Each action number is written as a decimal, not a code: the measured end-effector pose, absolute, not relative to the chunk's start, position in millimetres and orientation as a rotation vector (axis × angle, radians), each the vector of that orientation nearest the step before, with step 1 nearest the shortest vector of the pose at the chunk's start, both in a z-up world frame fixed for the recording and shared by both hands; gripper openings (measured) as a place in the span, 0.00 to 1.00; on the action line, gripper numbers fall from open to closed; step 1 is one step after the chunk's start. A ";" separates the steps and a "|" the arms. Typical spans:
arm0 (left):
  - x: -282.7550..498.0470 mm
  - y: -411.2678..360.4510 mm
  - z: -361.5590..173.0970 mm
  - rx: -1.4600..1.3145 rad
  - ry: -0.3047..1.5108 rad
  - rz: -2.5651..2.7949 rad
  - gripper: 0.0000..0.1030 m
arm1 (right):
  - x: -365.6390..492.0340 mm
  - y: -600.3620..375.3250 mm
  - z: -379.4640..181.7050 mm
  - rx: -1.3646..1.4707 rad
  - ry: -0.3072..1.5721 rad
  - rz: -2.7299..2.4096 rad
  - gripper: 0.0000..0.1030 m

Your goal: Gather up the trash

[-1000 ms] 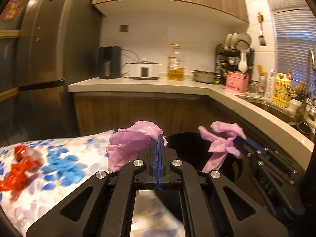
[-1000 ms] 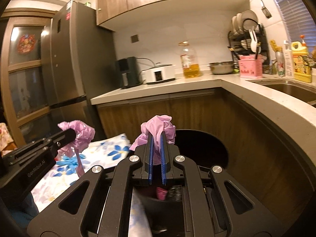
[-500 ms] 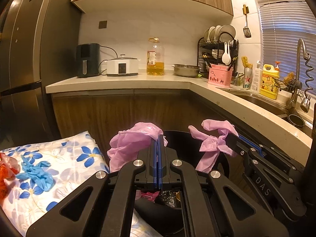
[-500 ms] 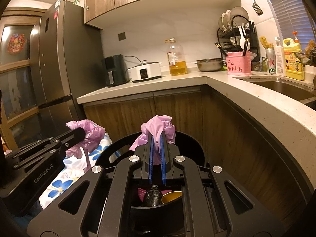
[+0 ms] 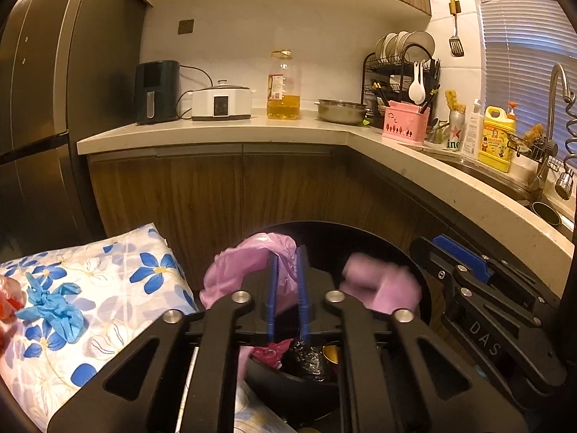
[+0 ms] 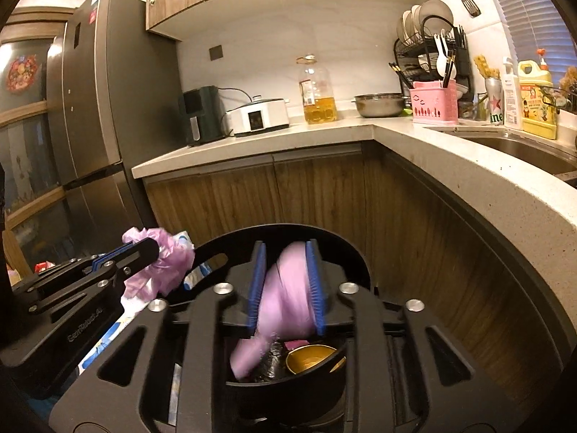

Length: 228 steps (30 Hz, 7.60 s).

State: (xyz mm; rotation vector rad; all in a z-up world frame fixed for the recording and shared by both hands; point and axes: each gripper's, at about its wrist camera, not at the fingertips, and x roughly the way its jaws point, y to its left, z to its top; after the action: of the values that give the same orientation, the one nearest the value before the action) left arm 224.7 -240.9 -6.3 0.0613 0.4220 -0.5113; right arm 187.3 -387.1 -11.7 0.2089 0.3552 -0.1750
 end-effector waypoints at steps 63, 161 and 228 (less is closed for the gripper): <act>233.8 -178.5 -89.8 0.075 0.704 -0.360 0.00 | 149.2 -367.7 -20.1 0.228 0.320 -0.194 0.58; 220.2 115.3 -69.6 -0.249 0.547 0.148 0.09 | 320.1 -70.8 -74.9 0.000 0.574 0.224 0.58; 156.1 -27.5 7.8 -0.133 0.402 -0.032 0.09 | 167.0 -208.4 38.9 0.105 0.345 0.255 0.02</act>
State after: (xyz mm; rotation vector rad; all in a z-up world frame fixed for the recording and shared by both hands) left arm 156.1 -27.5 7.8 -0.1329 0.4019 -0.0320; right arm 167.0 -208.4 38.9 0.1049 0.3448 0.2550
